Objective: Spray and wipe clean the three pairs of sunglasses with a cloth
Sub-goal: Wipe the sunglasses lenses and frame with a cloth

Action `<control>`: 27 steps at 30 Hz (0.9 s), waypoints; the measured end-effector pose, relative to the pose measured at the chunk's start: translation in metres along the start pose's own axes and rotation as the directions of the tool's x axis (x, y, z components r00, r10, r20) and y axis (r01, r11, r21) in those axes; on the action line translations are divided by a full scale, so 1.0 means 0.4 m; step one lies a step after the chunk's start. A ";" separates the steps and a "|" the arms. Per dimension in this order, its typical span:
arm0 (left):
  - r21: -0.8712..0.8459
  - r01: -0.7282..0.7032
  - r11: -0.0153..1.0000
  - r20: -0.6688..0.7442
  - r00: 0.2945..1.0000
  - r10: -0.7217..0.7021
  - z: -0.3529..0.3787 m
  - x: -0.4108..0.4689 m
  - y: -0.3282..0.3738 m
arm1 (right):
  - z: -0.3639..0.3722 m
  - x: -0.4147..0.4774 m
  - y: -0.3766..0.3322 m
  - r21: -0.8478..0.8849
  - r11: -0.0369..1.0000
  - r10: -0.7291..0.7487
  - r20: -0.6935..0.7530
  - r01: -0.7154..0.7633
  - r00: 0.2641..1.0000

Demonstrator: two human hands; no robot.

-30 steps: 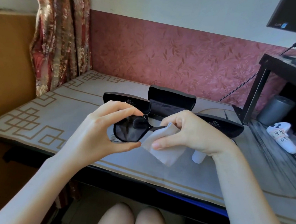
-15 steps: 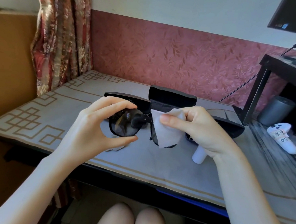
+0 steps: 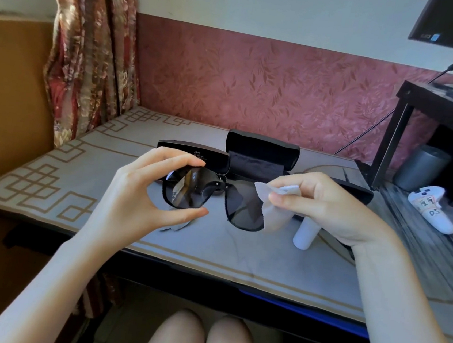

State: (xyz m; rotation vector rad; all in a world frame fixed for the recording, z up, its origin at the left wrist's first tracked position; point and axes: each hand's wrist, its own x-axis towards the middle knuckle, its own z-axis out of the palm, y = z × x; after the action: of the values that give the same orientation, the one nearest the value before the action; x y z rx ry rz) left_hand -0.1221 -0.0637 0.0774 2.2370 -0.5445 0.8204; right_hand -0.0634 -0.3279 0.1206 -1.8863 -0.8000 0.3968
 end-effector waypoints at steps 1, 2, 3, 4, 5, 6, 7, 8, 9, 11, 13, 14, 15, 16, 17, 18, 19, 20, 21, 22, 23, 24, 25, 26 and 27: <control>0.000 0.001 1.000 0.002 1.000 -0.001 0.001 0.000 0.000 | -0.002 -0.002 0.002 -0.007 1.000 -0.006 0.006 0.006 1.000; 0.000 0.003 1.000 0.003 1.000 -0.003 0.001 -0.001 0.000 | -0.002 -0.003 0.002 -0.005 1.000 -0.001 0.009 0.001 1.000; -0.003 0.005 1.000 0.002 1.000 -0.005 0.001 -0.001 0.000 | -0.003 -0.002 0.005 0.002 1.000 0.002 0.012 -0.002 1.000; -0.008 0.006 1.000 0.003 1.000 -0.006 0.001 -0.001 -0.001 | -0.003 -0.001 0.003 0.009 1.000 0.004 0.012 -0.004 1.000; -0.010 0.005 1.000 0.005 1.000 -0.005 0.001 -0.001 0.000 | -0.003 0.000 0.006 0.006 1.000 0.005 0.010 -0.005 1.000; -0.009 0.001 1.000 0.009 1.000 -0.001 0.001 -0.001 0.002 | -0.002 0.001 0.005 -0.003 1.000 0.009 0.009 -0.009 1.000; -0.003 -0.008 1.000 0.015 1.000 0.008 0.001 -0.001 0.003 | -0.001 0.003 0.004 -0.015 1.000 0.012 0.012 -0.012 1.000; 0.002 -0.016 1.000 0.021 1.000 0.016 0.001 -0.002 0.005 | 0.002 0.004 0.003 -0.025 1.000 0.019 0.012 -0.019 1.000; 0.004 -0.022 1.000 0.025 0.999 0.022 0.002 -0.002 0.007 | 0.004 0.005 0.003 -0.037 0.999 0.023 0.009 -0.023 1.000; 0.000 -0.024 1.000 0.029 0.999 0.024 0.004 -0.002 0.008 | 0.005 0.006 0.006 -0.048 0.998 0.032 0.000 -0.032 0.999; -0.004 -0.023 1.000 0.031 0.999 0.024 0.005 -0.002 0.007 | 0.009 0.005 -0.001 -0.056 0.998 0.032 -0.009 -0.033 0.999; -0.002 -0.027 1.000 0.033 0.999 0.027 0.005 -0.002 0.006 | 0.009 0.005 -0.002 -0.066 0.997 0.028 -0.017 -0.029 0.999; 0.003 -0.031 1.000 0.035 0.999 0.031 0.005 -0.002 0.006 | 0.009 0.006 -0.003 -0.071 0.997 0.024 -0.033 -0.026 0.999; 0.009 -0.034 0.999 0.036 0.999 0.034 0.005 -0.001 0.006 | 0.010 0.007 -0.007 -0.067 0.997 0.025 -0.052 -0.028 0.998; 0.013 -0.035 0.999 0.034 0.999 0.034 0.004 0.000 0.007 | 0.013 0.008 -0.012 -0.058 0.998 0.026 -0.071 -0.030 0.997; 0.016 -0.034 0.999 0.031 0.999 0.033 0.004 0.001 0.008 | 0.016 0.011 -0.017 -0.049 0.998 0.026 -0.081 -0.031 0.996; 0.019 -0.034 0.999 0.029 0.999 0.034 0.005 0.001 0.009 | 0.019 0.014 -0.022 -0.044 0.999 0.026 -0.080 -0.029 0.996; 0.022 -0.038 0.999 0.029 0.999 0.037 0.006 0.002 0.010 | 0.023 0.018 -0.030 -0.048 0.998 0.026 -0.071 -0.029 0.997; 0.025 -0.043 0.999 0.029 0.999 0.043 0.007 0.003 0.011 | 0.027 0.023 -0.035 -0.062 0.998 0.023 -0.061 -0.026 0.998; 0.025 -0.047 0.999 0.029 0.999 0.046 0.007 0.003 0.010 | 0.030 0.028 -0.040 -0.082 0.996 0.019 -0.054 -0.023 0.998; 0.024 -0.048 0.999 0.028 0.998 0.047 0.009 0.002 0.010 | 0.034 0.034 -0.043 -0.106 0.994 0.017 -0.054 -0.022 0.998; 0.021 -0.049 0.999 0.027 0.998 0.048 0.011 0.002 0.009 | 0.037 0.039 -0.047 -0.126 0.992 0.018 -0.057 -0.025 0.998; 0.021 -0.051 0.998 0.027 0.998 0.051 0.013 0.000 0.008 | 0.041 0.044 -0.049 -0.140 0.990 0.022 -0.062 -0.030 0.998; 0.022 -0.054 0.998 0.028 0.998 0.054 0.015 -0.001 0.007 | 0.045 0.048 -0.051 -0.152 0.988 0.029 -0.065 -0.038 0.997; 0.024 -0.056 0.998 0.029 0.998 0.055 0.017 -0.002 0.006 | 0.049 0.052 -0.053 -0.169 0.984 0.039 -0.067 -0.050 0.997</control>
State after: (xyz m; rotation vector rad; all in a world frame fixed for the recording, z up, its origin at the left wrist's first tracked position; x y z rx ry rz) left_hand -0.1212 -0.0701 0.0740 2.2676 -0.6155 0.8287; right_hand -0.0673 -0.2945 0.1324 -2.0682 -0.7706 0.3017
